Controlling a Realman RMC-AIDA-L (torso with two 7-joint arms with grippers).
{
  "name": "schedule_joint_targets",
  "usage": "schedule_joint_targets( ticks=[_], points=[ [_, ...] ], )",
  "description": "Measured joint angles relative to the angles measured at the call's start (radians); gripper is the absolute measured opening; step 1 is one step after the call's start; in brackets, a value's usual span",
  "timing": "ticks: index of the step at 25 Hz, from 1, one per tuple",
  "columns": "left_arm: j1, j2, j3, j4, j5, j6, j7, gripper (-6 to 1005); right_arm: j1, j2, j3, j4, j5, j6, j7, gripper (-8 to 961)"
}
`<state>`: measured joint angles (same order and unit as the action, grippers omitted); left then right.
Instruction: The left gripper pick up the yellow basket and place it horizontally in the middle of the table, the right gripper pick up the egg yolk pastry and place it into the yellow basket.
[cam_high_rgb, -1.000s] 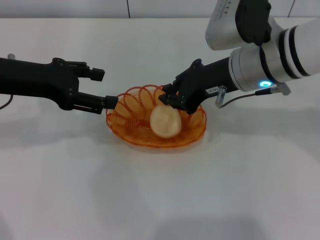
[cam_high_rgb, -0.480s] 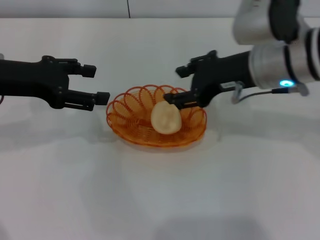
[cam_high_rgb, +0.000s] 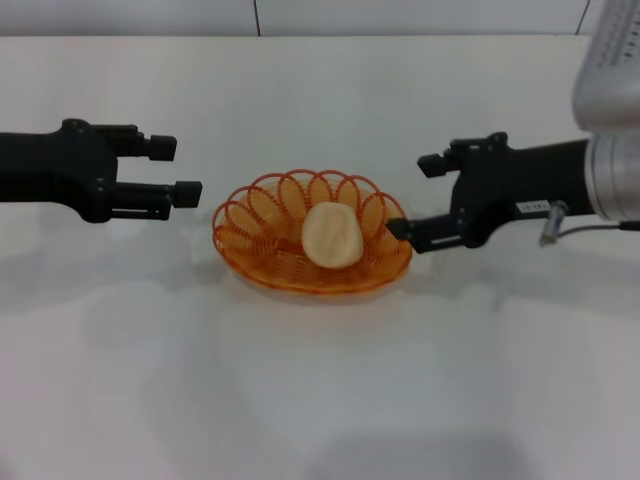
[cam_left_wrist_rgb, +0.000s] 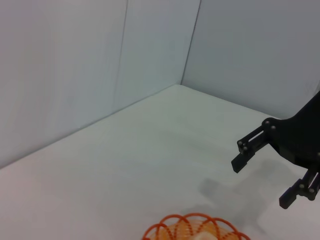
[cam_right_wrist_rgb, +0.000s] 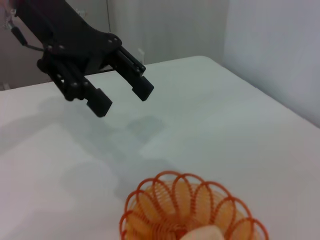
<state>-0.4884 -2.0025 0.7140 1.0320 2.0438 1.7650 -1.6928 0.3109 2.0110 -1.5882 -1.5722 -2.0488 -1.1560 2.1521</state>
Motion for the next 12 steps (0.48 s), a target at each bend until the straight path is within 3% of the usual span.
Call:
schedule_joint_targets(
  ticks=[6,12],
  points=[
    [0.002,-0.004,-0.001,0.000,0.000,0.019,-0.002,747,-0.024,-0.003,0.028,0.002,0.015,-0.083,-0.022,812],
    [0.002,-0.008,0.000,0.001,0.000,0.043,0.011,893,-0.037,-0.003,0.036,0.021,0.055,-0.097,-0.067,812]
  ],
)
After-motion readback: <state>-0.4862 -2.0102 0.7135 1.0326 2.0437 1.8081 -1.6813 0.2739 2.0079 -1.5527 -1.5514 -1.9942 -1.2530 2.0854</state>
